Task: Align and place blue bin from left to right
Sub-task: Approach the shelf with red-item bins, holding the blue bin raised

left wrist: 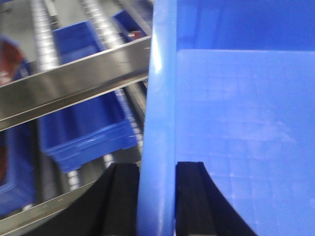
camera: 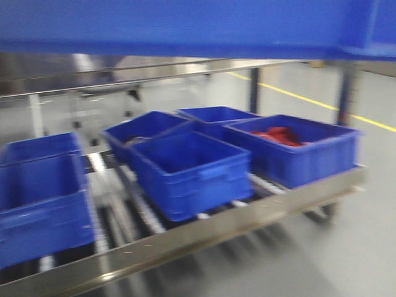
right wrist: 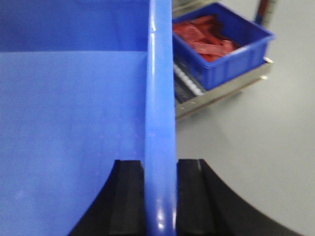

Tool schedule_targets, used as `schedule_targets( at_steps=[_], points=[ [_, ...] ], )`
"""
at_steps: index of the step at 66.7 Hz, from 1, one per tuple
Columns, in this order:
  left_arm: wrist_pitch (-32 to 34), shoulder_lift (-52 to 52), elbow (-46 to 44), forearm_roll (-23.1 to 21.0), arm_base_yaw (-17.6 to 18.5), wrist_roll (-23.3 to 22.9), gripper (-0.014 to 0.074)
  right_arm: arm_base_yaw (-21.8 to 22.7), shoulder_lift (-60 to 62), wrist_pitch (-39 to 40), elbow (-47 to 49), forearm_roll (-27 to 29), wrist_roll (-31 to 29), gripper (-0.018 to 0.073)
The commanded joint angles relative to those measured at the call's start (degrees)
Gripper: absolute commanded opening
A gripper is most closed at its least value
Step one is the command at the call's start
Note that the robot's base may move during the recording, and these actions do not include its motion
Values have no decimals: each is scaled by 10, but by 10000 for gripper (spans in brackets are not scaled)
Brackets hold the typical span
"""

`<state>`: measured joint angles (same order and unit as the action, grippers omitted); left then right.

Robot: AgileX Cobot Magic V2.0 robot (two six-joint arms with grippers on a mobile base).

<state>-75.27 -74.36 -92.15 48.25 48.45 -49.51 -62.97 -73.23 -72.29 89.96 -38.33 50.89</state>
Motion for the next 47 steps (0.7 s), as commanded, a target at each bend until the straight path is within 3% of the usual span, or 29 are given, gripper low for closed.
schedule_targets(
  at_steps=[1, 47],
  points=[
    [53, -1, -7, 24, 9, -10, -111, -10, 2, 179, 6, 9, -1, -166],
    [53, -1, -7, 24, 9, -10, -111, -10, 2, 179, 6, 9, -1, -166]
  ],
)
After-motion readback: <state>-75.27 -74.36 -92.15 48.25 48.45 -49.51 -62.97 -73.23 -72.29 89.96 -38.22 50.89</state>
